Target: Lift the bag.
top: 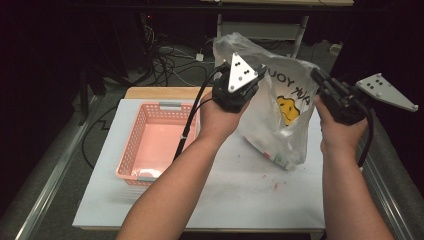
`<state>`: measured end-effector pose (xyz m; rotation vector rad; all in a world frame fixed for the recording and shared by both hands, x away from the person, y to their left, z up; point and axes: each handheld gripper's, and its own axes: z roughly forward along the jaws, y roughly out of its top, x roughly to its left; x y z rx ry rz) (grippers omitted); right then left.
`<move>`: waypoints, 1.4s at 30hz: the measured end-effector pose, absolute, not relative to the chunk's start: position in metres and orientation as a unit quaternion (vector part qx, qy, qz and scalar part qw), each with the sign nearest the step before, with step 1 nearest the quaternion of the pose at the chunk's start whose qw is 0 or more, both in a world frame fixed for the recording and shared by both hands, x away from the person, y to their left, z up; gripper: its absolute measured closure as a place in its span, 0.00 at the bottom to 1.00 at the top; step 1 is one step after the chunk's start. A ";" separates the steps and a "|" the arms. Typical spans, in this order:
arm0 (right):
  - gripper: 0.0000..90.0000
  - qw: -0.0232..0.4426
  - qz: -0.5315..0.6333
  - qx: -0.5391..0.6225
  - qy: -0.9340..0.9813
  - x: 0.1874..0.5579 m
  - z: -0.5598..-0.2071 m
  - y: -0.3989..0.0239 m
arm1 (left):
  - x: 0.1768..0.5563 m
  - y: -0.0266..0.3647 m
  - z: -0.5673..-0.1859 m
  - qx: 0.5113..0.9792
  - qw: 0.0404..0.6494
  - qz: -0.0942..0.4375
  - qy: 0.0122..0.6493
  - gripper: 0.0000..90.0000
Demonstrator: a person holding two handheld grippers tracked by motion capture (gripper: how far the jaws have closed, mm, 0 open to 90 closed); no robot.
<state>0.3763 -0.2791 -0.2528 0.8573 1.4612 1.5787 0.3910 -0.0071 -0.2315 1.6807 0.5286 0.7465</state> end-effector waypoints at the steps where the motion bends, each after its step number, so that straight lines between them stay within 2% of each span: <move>1: 1.00 0.405 0.624 0.340 0.575 0.377 -0.251 -0.282 | 0.394 -0.008 -0.231 0.718 0.576 0.317 0.228 0.98; 5: 1.00 0.409 0.616 0.350 0.575 0.380 -0.253 -0.293 | 0.408 -0.010 -0.240 0.727 0.565 0.303 0.245 0.98; 10: 1.00 0.395 0.595 0.371 0.594 0.388 -0.281 -0.299 | 0.418 -0.002 -0.266 0.733 0.563 0.273 0.267 0.97; 16: 1.00 0.384 0.582 0.382 0.607 0.386 -0.305 -0.302 | 0.404 0.016 -0.289 0.737 0.560 0.246 0.289 0.65; 22: 0.98 0.379 0.577 0.382 0.614 0.381 -0.314 -0.304 | 0.371 0.034 -0.316 0.744 0.556 0.222 0.295 0.47; 25: 0.91 0.373 0.580 0.374 0.620 0.376 -0.314 -0.303 | 0.356 0.035 -0.336 0.753 0.548 0.205 0.300 0.33; 29: 0.75 0.363 0.599 0.361 0.615 0.361 -0.311 -0.304 | 0.342 0.032 -0.368 0.770 0.532 0.163 0.311 0.16; 32: 0.67 0.359 0.607 0.351 0.616 0.347 -0.309 -0.306 | 0.334 0.026 -0.391 0.789 0.508 0.154 0.308 0.09; 37: 0.55 0.345 0.599 0.349 0.633 0.333 -0.319 -0.311 | 0.324 0.017 -0.418 0.809 0.491 0.132 0.295 0.02; 42: 0.34 0.325 0.570 0.365 0.661 0.328 -0.345 -0.314 | 0.320 0.015 -0.436 0.811 0.488 0.127 0.298 0.00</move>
